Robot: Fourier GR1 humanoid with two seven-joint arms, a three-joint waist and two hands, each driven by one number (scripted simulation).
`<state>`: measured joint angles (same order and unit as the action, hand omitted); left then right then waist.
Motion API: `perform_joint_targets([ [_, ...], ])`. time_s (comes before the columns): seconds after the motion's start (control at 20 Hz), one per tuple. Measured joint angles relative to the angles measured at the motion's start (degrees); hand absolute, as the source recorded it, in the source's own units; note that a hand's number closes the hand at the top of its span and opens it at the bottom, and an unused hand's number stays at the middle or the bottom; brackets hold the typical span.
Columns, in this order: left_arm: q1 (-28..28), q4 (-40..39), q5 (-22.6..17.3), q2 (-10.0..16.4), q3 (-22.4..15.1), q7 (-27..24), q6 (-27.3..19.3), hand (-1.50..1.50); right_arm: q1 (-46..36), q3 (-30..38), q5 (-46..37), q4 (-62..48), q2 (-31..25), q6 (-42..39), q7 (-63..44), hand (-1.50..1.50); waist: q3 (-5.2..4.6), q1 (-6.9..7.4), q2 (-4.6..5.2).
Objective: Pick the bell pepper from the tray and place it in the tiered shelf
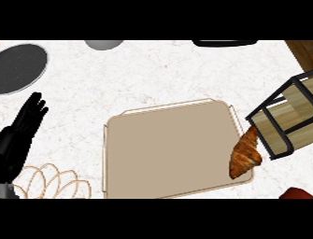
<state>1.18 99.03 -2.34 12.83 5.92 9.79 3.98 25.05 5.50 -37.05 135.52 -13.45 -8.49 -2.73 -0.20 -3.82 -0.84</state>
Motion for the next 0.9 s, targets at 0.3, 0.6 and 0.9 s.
perform_joint_targets([
  [0.3, -2.1, -0.2, 0.3, -0.2, -0.8, 0.9, 0.2, 0.00, -6.3, 3.1, 1.8, 0.7, -0.6, -2.7, -7.7, 1.50, 0.01, 1.82, 0.40],
  [0.6, -4.0, -1.7, 0.7, -0.7, -1.3, 0.7, 0.1, 0.00, -16.3, 3.6, 4.9, -0.2, 2.6, -4.1, -14.3, 1.50, 0.05, 2.41, 0.44],
  [0.9, -4.0, -1.8, 0.8, -0.9, -1.7, 0.8, 0.3, 0.00, -24.1, 1.1, 21.9, 0.5, 10.7, 0.9, -22.8, 1.50, 0.19, 3.09, 0.33],
])
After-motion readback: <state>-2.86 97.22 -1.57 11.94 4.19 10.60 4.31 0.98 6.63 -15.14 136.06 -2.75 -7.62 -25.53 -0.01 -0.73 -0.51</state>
